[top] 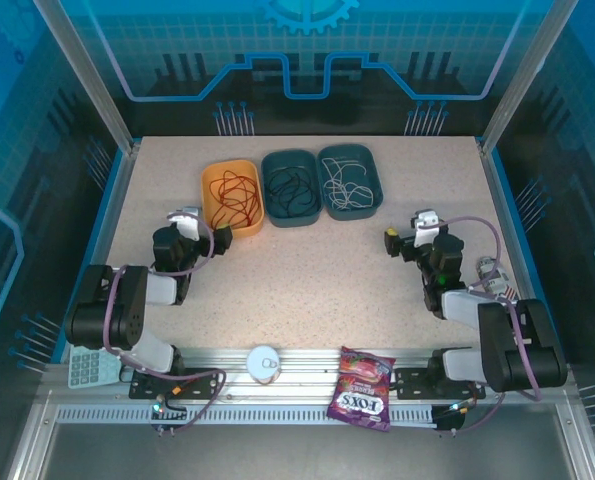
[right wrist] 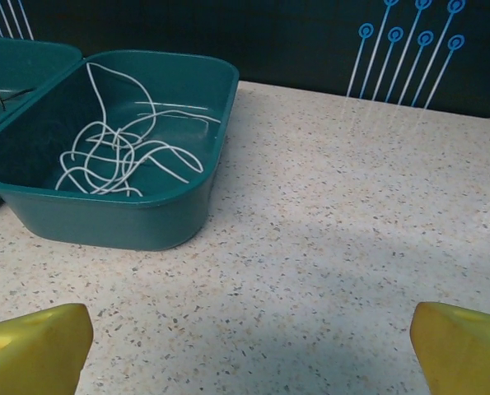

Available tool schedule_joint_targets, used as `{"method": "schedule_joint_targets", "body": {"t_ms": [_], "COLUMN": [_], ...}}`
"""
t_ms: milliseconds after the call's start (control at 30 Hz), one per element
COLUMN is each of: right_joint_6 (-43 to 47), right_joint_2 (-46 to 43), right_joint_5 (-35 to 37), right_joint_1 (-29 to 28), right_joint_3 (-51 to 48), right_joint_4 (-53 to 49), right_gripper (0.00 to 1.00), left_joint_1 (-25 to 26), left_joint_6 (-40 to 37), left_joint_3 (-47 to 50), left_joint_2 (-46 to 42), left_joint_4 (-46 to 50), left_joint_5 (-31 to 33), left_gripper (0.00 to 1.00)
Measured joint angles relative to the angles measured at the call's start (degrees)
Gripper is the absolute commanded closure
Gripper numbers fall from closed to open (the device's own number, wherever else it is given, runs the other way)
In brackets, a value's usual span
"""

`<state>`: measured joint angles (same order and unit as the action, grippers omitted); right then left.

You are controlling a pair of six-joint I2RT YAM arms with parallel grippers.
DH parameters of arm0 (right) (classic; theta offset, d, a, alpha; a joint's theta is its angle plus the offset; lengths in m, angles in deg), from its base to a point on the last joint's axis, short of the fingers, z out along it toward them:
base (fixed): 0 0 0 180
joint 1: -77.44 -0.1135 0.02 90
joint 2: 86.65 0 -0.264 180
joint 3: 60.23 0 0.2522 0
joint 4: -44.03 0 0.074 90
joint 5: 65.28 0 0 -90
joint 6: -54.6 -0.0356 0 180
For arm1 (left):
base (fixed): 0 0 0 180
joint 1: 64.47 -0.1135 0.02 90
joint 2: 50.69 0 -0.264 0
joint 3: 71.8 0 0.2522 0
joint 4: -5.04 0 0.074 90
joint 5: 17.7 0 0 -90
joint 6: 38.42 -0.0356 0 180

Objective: Untangle the cables

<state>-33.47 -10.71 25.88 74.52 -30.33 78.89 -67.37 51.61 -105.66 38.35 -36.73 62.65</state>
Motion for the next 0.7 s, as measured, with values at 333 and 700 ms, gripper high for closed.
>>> {"method": "schedule_joint_targets", "body": {"t_ms": [333, 700], "right_joint_6": [-0.44, -1.53], "right_joint_2": [12.39, 12.48], "right_joint_5": [-2.34, -1.4], "right_joint_1": [0.0, 0.0], "right_joint_3": [-1.33, 5.88], "right_joint_4": [12.24, 5.75], "right_gripper": [0.0, 0.0], "left_joint_1": [0.0, 0.0], "left_joint_6": [0.0, 0.0], "left_joint_3": [0.0, 0.0], "left_joint_2": [0.0, 0.0], "left_joint_4": [0.02, 0.22], "left_joint_5": [0.39, 0.39], "left_gripper": [0.01, 0.01]}}
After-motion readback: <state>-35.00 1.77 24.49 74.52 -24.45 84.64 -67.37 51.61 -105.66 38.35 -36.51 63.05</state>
